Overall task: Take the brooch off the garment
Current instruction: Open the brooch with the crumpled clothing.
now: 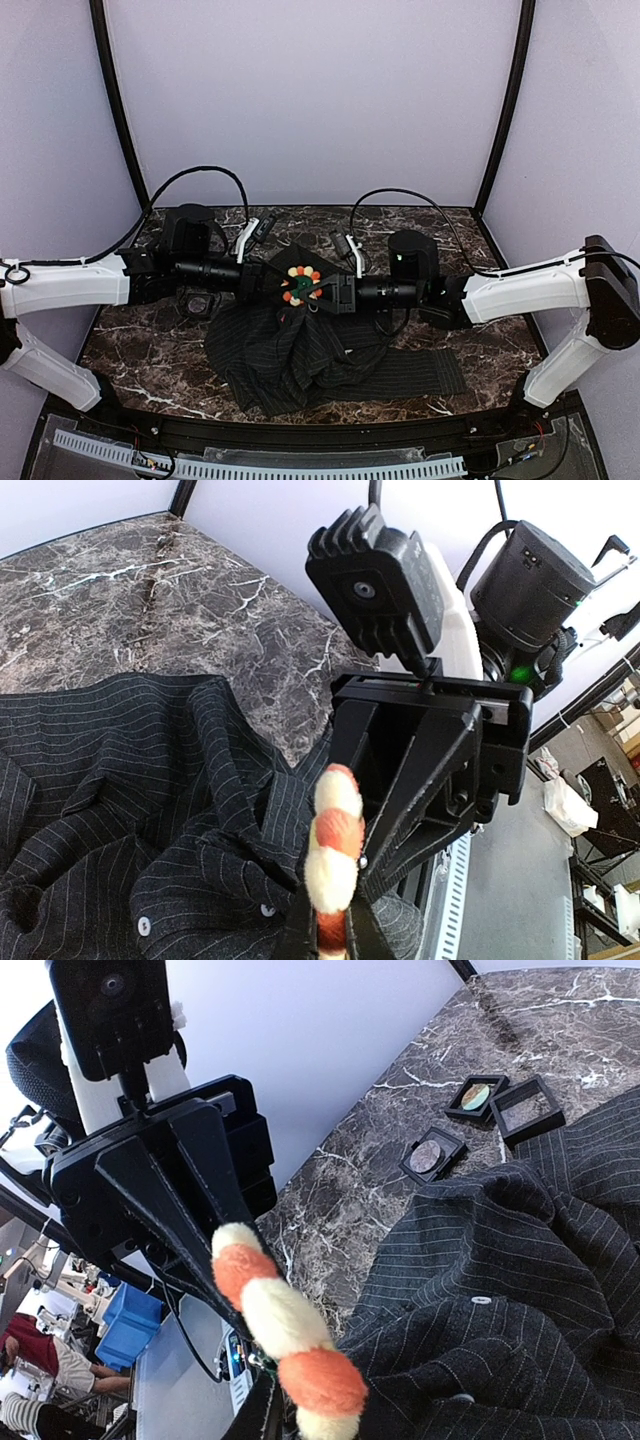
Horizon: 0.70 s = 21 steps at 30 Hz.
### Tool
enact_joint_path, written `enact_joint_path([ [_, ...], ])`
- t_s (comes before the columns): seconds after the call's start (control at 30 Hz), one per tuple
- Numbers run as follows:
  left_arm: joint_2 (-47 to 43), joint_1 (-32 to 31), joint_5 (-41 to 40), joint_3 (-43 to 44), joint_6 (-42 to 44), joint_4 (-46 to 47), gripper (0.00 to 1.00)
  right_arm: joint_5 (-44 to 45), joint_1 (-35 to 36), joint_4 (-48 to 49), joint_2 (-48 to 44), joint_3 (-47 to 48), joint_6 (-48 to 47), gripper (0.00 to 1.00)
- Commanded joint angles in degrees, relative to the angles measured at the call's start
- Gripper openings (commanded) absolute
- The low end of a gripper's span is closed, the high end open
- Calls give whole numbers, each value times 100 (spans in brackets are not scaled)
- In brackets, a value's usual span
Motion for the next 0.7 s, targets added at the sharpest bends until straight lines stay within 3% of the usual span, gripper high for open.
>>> enact_joint_path([
  [0.0,-10,-17,405,-80,-91,349,1,-131,-42,301,135,24,-1,15],
  [0.17,81,-17,424,-31,-129,309,1,-251,-51,259,166,111,-60,24],
  [0.2,176,-8,250,68,-95,84,1,-279,-57,258,115,103,-73,37],
  [0.27,269,17,176,132,-94,-68,1,-317,-62,266,69,90,-75,50],
  [0.43,430,240,276,150,-364,15,1,-311,-55,207,-58,29,-114,73],
  [0.67,525,366,237,135,-532,52,1,481,-48,-209,-555,-275,-238,84],
])
